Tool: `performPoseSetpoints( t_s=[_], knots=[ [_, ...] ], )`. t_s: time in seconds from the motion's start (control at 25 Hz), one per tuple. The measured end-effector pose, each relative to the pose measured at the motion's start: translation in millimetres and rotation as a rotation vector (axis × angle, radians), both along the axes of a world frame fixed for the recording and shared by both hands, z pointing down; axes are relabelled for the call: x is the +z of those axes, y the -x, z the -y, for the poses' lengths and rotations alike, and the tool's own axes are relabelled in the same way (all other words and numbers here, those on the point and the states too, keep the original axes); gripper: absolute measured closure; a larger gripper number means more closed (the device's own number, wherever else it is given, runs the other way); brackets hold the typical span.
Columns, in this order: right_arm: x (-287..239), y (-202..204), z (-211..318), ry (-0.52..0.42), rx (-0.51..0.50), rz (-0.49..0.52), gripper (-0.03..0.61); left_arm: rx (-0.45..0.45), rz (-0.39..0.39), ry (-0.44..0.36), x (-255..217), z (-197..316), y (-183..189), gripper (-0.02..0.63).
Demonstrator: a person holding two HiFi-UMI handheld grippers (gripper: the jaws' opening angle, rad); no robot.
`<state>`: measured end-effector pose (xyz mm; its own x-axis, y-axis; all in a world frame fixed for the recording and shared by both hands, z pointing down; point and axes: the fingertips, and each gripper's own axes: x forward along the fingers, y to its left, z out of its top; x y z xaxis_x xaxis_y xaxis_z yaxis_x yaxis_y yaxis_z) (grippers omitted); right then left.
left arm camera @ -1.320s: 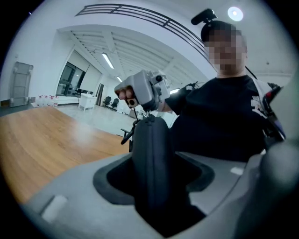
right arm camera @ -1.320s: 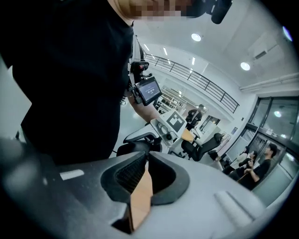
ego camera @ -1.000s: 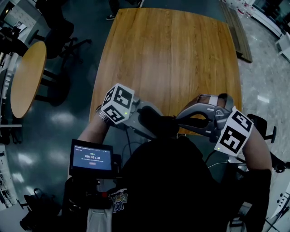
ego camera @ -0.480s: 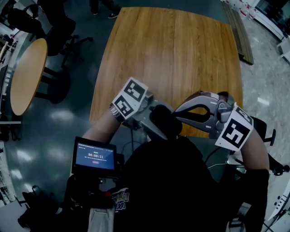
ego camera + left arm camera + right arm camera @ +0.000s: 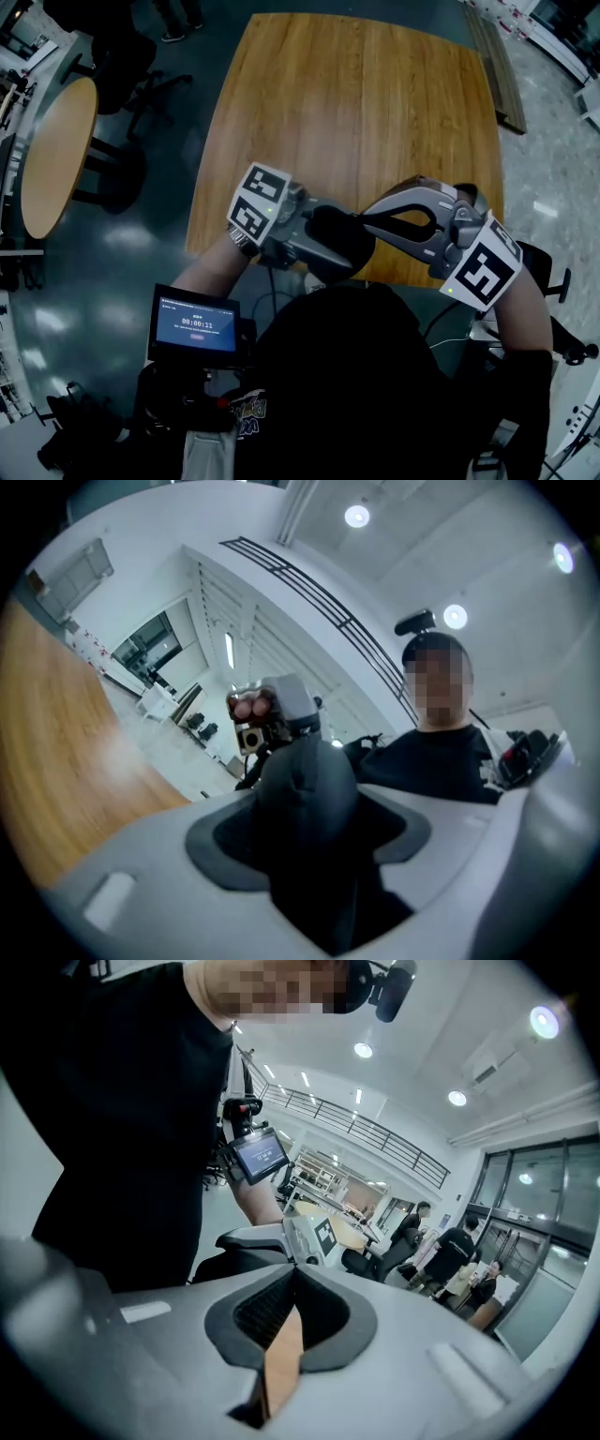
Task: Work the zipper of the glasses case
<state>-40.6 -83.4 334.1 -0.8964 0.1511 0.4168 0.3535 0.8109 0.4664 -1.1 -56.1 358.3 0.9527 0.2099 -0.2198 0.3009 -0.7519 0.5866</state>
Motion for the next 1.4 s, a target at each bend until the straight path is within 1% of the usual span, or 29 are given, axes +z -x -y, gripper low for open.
performPoseSetpoints(
  t_s=[0.08,0.2,0.32,0.44,0.52,0.56,0.64,0.68,0.72,0.8,0.84,0.88,0.96,1.12,1.24,1.28,1.32,1.36,1.4],
  knots=[
    [1.6,0.2,5.6,-0.024,0.020,0.008,0.574,-0.045,-0.023,0.011,0.9,9.4,2.6,0.342],
    [-0.5,1.7,13.6,-0.033,0.053,0.033,0.574,-0.121,-0.066,0.026,-0.8,22.9,9.9,0.341],
    [-3.0,1.1,25.6,-0.055,0.101,0.064,0.574,-0.215,-0.128,0.054,-4.8,43.0,23.6,0.341],
    [-5.2,3.1,34.7,-0.076,0.161,0.098,0.574,-0.316,-0.170,0.053,-11.5,58.5,35.0,0.342],
    [-11.6,6.0,39.6,-0.082,0.208,0.139,0.574,-0.365,-0.217,0.073,-19.9,64.8,41.1,0.344],
    [-15.0,7.0,41.5,-0.083,0.227,0.162,0.574,-0.372,-0.248,0.094,-24.4,66.8,43.1,0.344],
    [-18.4,6.5,42.8,-0.072,0.238,0.192,0.574,-0.338,-0.293,0.145,-29.1,66.2,44.0,0.344],
    [-17.8,4.8,41.8,-0.061,0.232,0.195,0.574,-0.307,-0.291,0.160,-28.7,63.7,42.8,0.344],
    [-15.5,2.4,40.0,-0.050,0.222,0.190,0.574,-0.286,-0.267,0.156,-26.3,60.6,40.9,0.344],
    [-9.4,-3.2,34.5,-0.032,0.200,0.174,0.574,-0.263,-0.204,0.124,-20.2,55.2,36.9,0.344],
    [-8.0,-4.9,31.0,-0.025,0.194,0.172,0.574,-0.253,-0.196,0.117,-19.4,52.8,36.0,0.344],
    [-8.5,-5.0,27.4,-0.022,0.191,0.178,0.575,-0.242,-0.209,0.119,-20.7,50.4,36.6,0.344],
    [-13.2,-2.8,21.9,-0.042,0.191,0.196,0.574,-0.226,-0.263,0.130,-26.5,47.2,40.4,0.342],
    [-21.7,-4.3,19.5,-0.062,0.223,0.230,0.575,-0.227,-0.342,0.133,-38.0,48.4,43.2,0.342],
    [-24.8,-4.5,13.4,-0.128,0.257,0.254,0.574,-0.227,-0.383,0.144,-44.1,45.4,43.9,0.342],
    [-26.3,-4.6,10.0,-0.142,0.253,0.258,0.574,-0.204,-0.395,0.157,-45.5,41.7,45.1,0.342],
    [-27.6,-5.2,6.2,-0.132,0.238,0.259,0.575,-0.160,-0.403,0.180,-46.0,36.4,46.5,0.342],
    [-28.2,-6.5,2.8,-0.091,0.221,0.260,0.575,-0.110,-0.401,0.201,-45.9,30.9,47.5,0.345],
    [-27.4,-8.4,0.6,-0.032,0.207,0.262,0.575,-0.080,-0.385,0.205,-45.4,26.9,47.2,0.345]
  ],
)
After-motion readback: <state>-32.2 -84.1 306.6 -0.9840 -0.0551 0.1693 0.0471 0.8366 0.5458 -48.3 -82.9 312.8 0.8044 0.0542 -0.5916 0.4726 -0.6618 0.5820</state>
